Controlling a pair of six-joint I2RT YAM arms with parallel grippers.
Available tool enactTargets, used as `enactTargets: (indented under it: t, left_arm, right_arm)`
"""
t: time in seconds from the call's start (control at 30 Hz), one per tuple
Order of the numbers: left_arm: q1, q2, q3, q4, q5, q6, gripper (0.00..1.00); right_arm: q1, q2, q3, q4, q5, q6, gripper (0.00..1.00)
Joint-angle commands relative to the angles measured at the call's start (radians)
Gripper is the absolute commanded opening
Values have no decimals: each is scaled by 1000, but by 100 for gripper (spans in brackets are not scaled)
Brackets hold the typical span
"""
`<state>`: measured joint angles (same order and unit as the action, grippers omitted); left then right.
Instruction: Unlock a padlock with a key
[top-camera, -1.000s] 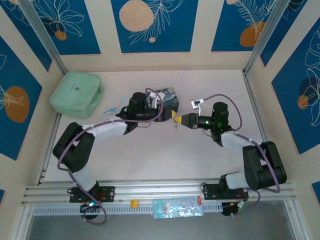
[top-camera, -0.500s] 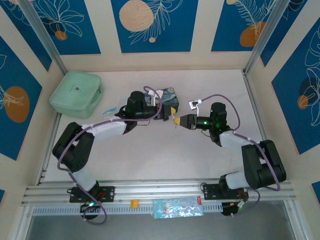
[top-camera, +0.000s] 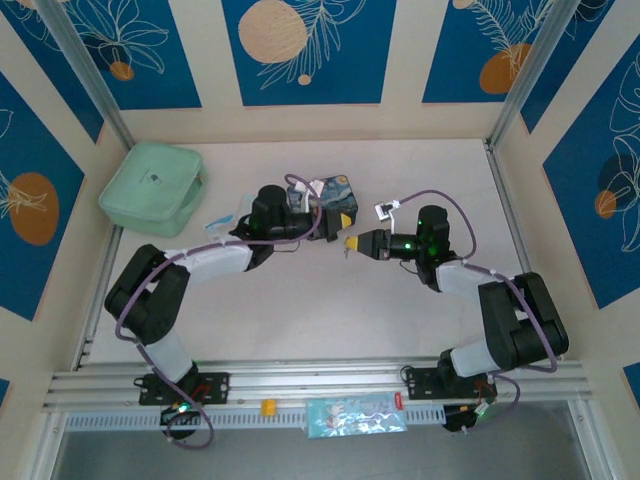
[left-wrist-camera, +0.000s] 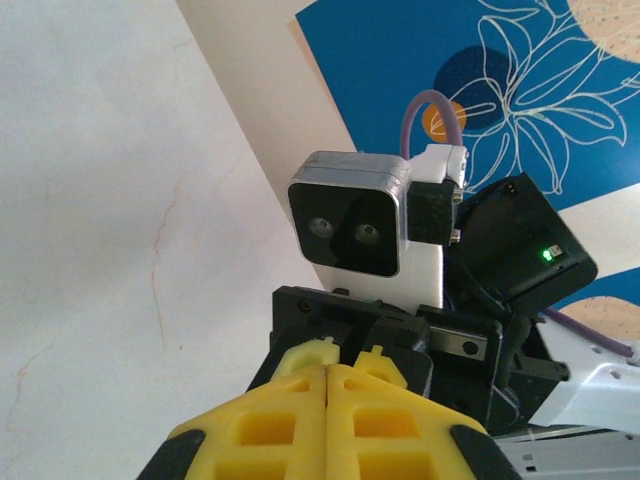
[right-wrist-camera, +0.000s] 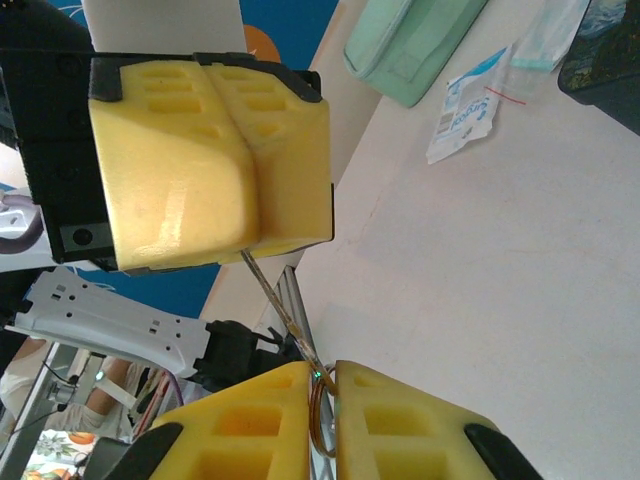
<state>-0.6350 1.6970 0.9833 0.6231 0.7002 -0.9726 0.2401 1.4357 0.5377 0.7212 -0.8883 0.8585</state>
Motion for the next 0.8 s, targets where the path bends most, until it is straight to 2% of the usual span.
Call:
enactTargets:
  t: [0.0, 0.1, 0.13, 0.2, 0.27, 0.33, 0.37, 0.43, 0.5, 0.77]
  left_arm:
    - [1, -23, -22, 68, 6, -30, 0]
    - [2, -24, -29, 67, -3, -32, 0]
    - [3, -26, -31, 63, -8, -31, 3]
    - [9, -28, -32, 51, -23, -28, 20]
    - [15, -34, -32, 36, -39, -23, 42]
    - [18, -36, -31, 21, -48, -13, 54]
    - [17, -38, -30, 14, -48, -8, 55]
    - [17, -36, -31, 16, -44, -8, 53]
    - [14, -33, -35, 24, -42, -14, 45]
    - [-5, -35, -28, -3, -39, 11, 24]
  right_arm:
    - [4, 14, 23, 37, 3, 16, 6]
    - [1, 12, 23, 41, 3, 15, 0]
    - [-1, 9, 18, 43, 1, 16, 0]
    - [-8, 1, 13, 39, -1, 14, 0]
    - [-15, -9, 5, 32, -4, 11, 0]
    - [-21, -17, 2, 14, -8, 8, 0]
    - [-23, -21, -2, 7, -8, 6, 0]
    - [-26, -29, -2, -7, -6, 2, 0]
    - [-27, -32, -1, -16, -6, -1, 0]
    - [-31, -8, 18, -23, -2, 7, 0]
